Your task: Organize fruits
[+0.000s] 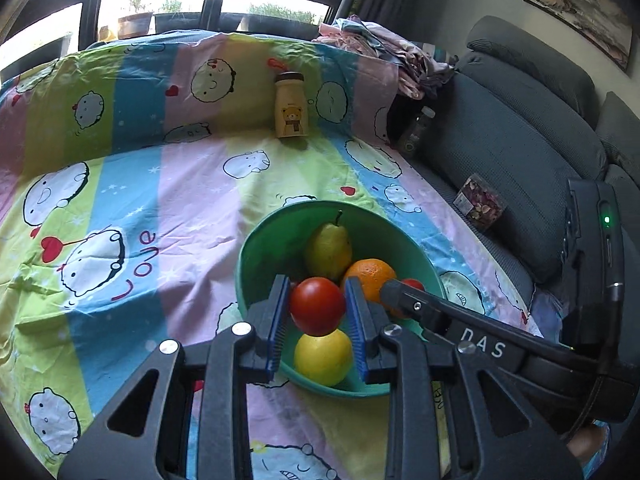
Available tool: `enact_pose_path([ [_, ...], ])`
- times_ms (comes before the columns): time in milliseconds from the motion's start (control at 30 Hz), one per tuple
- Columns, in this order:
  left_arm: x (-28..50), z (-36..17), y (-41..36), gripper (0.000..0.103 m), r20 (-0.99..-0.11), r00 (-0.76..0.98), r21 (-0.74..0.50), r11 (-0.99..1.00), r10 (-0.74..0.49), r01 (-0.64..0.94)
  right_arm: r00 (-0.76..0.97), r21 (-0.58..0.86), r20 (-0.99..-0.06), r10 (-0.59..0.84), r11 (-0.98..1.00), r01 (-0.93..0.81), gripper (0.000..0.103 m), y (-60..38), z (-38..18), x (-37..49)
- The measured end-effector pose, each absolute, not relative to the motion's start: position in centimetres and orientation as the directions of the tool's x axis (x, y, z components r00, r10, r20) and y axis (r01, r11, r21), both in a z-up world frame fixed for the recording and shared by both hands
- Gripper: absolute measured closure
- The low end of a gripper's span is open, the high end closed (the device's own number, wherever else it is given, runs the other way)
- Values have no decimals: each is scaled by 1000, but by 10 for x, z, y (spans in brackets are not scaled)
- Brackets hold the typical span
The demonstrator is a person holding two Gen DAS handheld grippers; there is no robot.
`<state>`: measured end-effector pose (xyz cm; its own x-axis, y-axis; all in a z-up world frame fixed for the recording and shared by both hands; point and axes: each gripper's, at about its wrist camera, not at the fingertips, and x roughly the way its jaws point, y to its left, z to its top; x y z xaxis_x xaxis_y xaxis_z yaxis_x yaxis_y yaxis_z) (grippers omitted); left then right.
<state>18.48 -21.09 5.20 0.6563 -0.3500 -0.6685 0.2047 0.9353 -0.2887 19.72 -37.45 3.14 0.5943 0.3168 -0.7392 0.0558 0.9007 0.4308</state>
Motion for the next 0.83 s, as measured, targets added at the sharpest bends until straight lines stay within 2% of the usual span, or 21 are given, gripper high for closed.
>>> enact_pose_path([
  [133, 194, 43, -222, 78, -674, 645, -300, 931, -360, 207, 577, 438, -754, 313, 895, 86, 69, -387, 23, 200],
  [233, 197, 39, -227, 76, -690, 632, -290, 935, -354, 207, 569, 437, -761, 311, 895, 95, 69, -392, 20, 200],
  [300, 197, 37, -227, 70, -698, 628, -285, 938, -344, 197, 566, 425, -770, 295, 899, 110, 69, -394, 19, 200],
  [433, 192, 40, -223, 43, -697, 654, -251, 954, -294, 162, 581, 411, -768, 270, 903, 123, 68, -399, 23, 197],
  [567, 189, 45, -215, 18, -696, 660, -254, 957, -284, 144, 604, 421, -753, 261, 897, 137, 52, -407, 29, 191],
  [633, 187, 48, -214, 17, -694, 661, -254, 956, -284, 143, 616, 422, -744, 258, 897, 133, 45, -409, 32, 189],
  [767, 180, 54, -215, 17, -685, 671, -243, 957, -284, 157, 628, 428, -729, 272, 897, 108, 43, -409, 37, 186],
  [833, 176, 57, -214, 17, -679, 677, -245, 957, -284, 156, 633, 429, -723, 277, 898, 97, 38, -408, 39, 185],
])
